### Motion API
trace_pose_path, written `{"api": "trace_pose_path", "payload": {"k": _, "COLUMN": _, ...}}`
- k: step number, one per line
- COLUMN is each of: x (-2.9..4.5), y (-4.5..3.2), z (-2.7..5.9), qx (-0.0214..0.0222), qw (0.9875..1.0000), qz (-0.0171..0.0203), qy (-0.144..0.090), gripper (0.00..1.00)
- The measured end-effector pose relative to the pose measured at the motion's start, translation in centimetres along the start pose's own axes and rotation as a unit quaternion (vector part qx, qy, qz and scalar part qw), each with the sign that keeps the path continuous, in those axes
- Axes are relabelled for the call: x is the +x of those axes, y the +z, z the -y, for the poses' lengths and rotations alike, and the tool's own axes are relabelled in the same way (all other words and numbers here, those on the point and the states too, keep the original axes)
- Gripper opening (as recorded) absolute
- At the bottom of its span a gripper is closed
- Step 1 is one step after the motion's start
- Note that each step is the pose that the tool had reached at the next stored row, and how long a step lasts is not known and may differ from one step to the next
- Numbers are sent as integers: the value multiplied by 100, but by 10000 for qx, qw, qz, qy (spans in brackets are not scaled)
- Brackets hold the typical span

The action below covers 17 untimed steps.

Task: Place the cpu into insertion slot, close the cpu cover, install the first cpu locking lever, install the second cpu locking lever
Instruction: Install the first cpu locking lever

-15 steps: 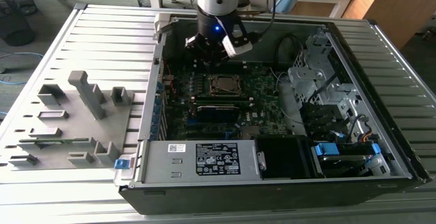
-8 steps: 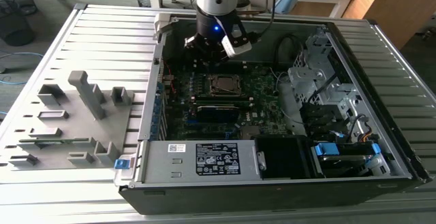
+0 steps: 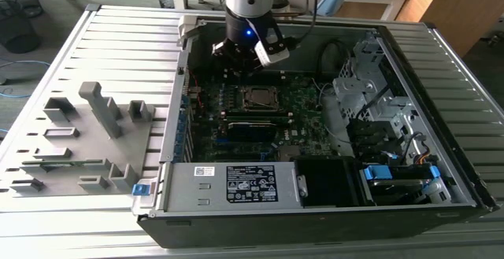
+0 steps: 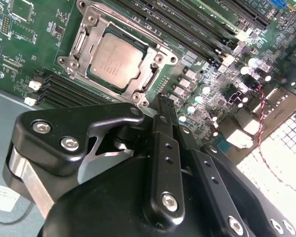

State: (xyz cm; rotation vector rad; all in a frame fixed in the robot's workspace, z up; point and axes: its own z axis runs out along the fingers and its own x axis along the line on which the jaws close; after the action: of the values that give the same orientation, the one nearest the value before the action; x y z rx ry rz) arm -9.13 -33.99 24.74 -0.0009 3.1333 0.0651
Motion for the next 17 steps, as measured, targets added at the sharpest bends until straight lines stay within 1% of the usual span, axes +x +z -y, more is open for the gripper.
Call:
{"api": "trace_pose_path", "payload": {"k": 6, "x": 44, "y": 0, "z": 0, "qx": 0, "qw": 10000, "qz": 0, "qy": 0, "gripper": 11}}
{"api": "trace_pose_path", "payload": {"k": 13, "x": 115, "y": 0, "z": 0, "qx": -2, "qw": 10000, "qz": 0, "qy": 0, "gripper": 11}}
{"api": "trace_pose_path", "payload": {"k": 14, "x": 130, "y": 0, "z": 0, "qx": -22, "qw": 10000, "qz": 0, "qy": 0, "gripper": 11}}
{"api": "trace_pose_path", "payload": {"k": 16, "x": 150, "y": 0, "z": 0, "qx": -86, "qw": 10000, "qz": 0, "qy": 1, "gripper": 11}}
{"api": "trace_pose_path", "payload": {"k": 17, "x": 152, "y": 0, "z": 0, "qx": -99, "qw": 10000, "qz": 0, "qy": 0, "gripper": 11}}
